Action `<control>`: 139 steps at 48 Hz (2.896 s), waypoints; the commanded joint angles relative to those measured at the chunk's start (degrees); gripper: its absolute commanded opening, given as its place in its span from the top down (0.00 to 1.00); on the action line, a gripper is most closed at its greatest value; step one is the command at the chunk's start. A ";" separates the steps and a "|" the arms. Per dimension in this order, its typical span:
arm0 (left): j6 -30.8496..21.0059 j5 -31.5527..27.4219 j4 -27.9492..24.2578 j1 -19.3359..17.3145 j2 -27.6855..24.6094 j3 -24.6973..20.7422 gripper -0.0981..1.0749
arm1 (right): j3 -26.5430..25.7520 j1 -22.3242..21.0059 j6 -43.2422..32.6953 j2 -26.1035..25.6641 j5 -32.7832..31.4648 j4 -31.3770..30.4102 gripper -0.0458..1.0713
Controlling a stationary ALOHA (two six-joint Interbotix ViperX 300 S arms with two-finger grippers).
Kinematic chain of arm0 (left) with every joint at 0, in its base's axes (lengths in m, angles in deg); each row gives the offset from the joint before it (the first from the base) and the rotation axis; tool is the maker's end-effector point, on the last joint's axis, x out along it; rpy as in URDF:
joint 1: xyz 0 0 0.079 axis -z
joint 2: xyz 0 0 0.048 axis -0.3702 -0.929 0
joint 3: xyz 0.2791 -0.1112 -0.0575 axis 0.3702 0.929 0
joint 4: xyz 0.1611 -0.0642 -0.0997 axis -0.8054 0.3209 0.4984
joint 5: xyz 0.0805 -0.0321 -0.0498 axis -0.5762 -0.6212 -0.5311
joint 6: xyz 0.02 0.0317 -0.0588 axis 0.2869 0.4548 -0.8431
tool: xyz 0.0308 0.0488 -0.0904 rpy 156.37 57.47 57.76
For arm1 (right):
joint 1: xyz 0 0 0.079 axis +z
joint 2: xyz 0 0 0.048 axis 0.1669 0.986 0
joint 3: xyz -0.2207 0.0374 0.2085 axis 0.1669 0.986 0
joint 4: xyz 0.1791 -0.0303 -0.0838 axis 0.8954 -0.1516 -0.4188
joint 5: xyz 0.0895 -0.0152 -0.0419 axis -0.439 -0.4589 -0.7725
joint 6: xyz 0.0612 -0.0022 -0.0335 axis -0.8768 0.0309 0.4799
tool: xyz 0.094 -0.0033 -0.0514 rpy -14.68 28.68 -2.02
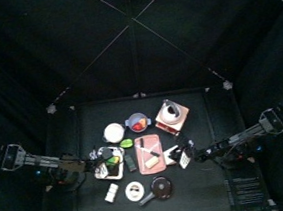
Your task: Place corn on plate
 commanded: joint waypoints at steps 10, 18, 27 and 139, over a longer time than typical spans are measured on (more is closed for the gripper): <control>0.00 7.12 -0.88 -0.35 0.00 -2.46 0.24 | -1.23 -0.18 0.26 -0.62 0.09 -0.18 0.35; 0.00 14.33 -3.25 -4.13 -2.55 -4.92 0.24 | -1.49 -0.44 0.18 -0.70 0.09 -1.05 0.35; 0.18 20.30 -7.47 -9.14 -8.35 -10.02 0.24 | -1.85 -0.97 0.18 -0.88 0.09 -2.02 0.35; -0.18 21.36 -14.94 -18.63 -33.13 -32.34 0.09 | -1.32 -1.05 0.18 -0.53 0.09 -1.93 0.35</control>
